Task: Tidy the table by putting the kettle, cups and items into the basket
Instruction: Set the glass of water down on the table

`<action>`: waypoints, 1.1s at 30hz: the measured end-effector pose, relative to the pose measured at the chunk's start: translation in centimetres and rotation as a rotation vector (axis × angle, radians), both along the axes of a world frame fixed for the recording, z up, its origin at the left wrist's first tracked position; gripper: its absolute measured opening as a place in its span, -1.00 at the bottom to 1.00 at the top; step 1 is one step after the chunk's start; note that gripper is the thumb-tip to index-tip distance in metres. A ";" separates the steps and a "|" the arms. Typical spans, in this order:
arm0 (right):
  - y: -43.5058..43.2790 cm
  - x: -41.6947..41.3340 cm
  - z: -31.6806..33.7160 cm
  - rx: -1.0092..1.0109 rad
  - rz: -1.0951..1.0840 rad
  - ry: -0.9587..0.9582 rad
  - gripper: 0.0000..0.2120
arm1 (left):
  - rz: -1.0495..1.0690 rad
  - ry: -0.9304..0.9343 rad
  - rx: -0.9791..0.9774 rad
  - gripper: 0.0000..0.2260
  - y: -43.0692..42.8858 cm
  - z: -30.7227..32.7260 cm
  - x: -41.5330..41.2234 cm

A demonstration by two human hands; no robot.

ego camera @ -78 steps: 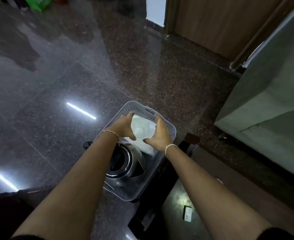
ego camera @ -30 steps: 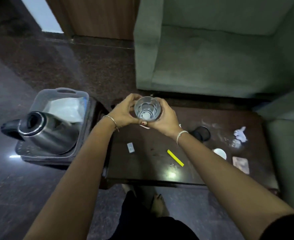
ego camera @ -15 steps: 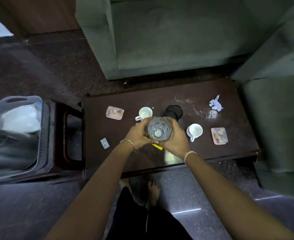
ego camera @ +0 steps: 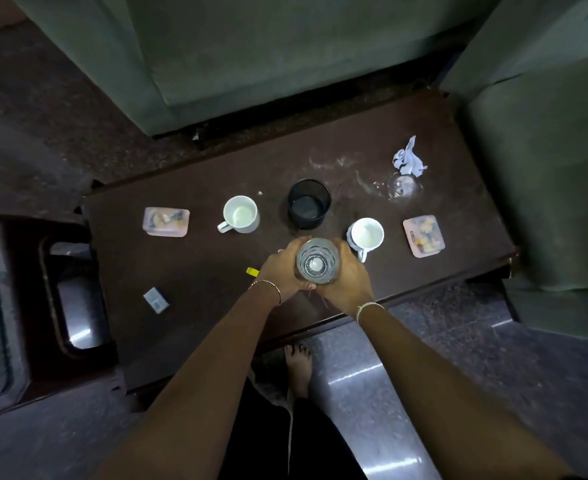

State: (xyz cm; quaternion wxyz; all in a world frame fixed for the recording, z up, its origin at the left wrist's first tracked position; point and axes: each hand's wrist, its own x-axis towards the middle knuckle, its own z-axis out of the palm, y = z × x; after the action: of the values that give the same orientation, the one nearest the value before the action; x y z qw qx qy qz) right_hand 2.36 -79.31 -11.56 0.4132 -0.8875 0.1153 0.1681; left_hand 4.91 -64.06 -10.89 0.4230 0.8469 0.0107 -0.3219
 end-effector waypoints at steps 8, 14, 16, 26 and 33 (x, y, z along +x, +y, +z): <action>-0.4 0.5 -2.3 -0.013 -0.046 0.046 -0.39 | -0.064 -0.042 0.086 -0.19 -1.1 -1.6 1.0; -0.5 0.4 -1.4 -0.019 0.016 0.034 -0.34 | -0.072 -0.056 0.099 -0.23 -1.4 -0.9 0.8; -0.4 0.4 -0.7 -0.020 0.031 0.005 -0.27 | -0.060 -0.056 0.110 -0.27 -1.3 -0.3 0.7; 0.8 -2.0 5.7 -0.108 0.071 -0.118 -0.12 | 0.095 -0.086 0.067 -0.35 1.0 5.6 -1.7; 5.7 -4.0 12.2 -0.041 0.191 -0.266 -0.16 | 0.225 -0.211 0.009 -0.53 5.4 11.5 -5.6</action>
State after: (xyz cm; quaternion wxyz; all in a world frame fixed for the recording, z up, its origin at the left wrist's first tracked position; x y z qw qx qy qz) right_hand -1.62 -73.61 0.68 0.3888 -0.9171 -0.0216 0.0853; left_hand -0.65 -58.64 0.65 0.4514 0.8715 0.0624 -0.1815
